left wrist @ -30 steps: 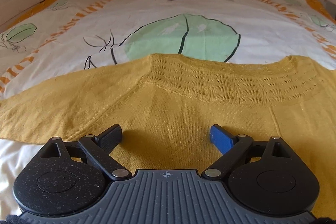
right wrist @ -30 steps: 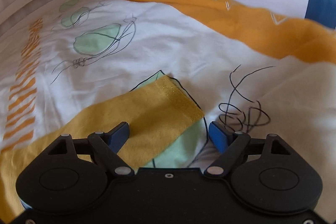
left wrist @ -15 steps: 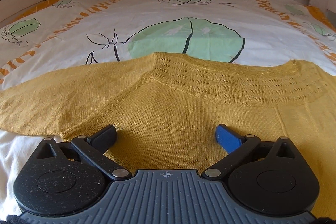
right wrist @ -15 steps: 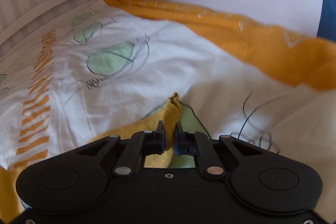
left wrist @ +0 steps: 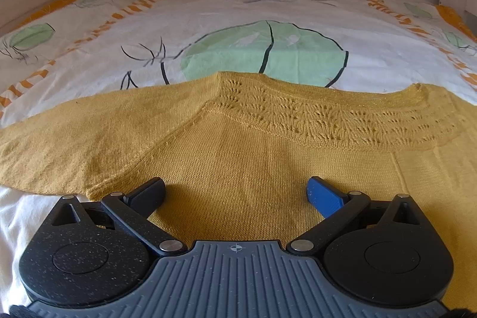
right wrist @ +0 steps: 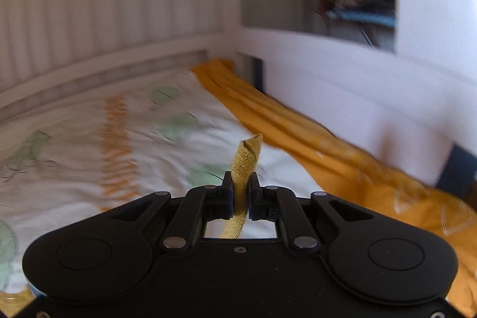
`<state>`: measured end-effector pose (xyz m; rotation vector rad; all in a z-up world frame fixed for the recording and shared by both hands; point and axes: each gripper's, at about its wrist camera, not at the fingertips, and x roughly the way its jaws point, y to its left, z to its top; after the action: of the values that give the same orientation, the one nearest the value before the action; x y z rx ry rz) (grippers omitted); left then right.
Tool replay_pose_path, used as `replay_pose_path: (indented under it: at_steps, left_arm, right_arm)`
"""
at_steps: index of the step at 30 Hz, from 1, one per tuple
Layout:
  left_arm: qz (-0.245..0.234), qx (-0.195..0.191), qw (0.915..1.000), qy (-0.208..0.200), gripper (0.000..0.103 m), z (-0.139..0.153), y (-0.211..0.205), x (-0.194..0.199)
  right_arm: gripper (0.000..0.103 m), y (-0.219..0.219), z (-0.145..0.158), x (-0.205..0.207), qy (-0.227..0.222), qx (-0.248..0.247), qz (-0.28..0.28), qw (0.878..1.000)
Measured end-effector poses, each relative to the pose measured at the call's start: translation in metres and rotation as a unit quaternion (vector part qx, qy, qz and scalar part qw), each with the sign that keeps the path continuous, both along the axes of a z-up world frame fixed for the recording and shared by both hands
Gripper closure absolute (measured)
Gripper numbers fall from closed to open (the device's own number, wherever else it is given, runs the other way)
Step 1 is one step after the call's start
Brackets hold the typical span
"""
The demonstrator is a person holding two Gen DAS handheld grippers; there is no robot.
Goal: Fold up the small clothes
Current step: 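Lift the sleeve with the right tool, lay it across the body, release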
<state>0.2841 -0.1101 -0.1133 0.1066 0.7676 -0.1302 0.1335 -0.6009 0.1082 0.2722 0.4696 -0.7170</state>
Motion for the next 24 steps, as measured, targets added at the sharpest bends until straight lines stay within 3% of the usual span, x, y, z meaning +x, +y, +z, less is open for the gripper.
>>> replay_pose_path:
  at_steps: [5,6,10,14,19,24]
  left_arm:
    - [-0.026,-0.016,0.9984,0.048,0.007,0.017,0.024,0.005]
    - [-0.025,-0.024,0.9981,0.052,0.011,0.020,0.033,0.003]
    - [-0.025,-0.039,0.9975,0.053,0.012,0.032,0.070,-0.009]
    - [-0.015,-0.046,0.9974,0.052,0.012,0.039,0.111,-0.021]
    - [0.001,-0.062,0.9960,0.063,0.021,0.043,0.156,-0.028]
    - [0.021,-0.085,0.9936,0.071,0.021,0.046,0.186,-0.030]
  right_arm:
    - [0.088,0.067,0.020,0.034,-0.013,-0.004,0.093,0.996]
    - [0.088,0.084,0.019,0.042,-0.013,-0.002,0.116,0.993]
    - [0.088,0.156,0.003,0.076,-0.018,0.023,0.202,0.979]
    - [0.088,0.232,-0.030,0.111,-0.016,0.055,0.277,0.959]
    - [0.088,0.319,-0.086,0.151,0.007,0.103,0.341,0.934]
    - [0.088,0.393,-0.139,0.170,0.050,0.100,0.382,0.917]
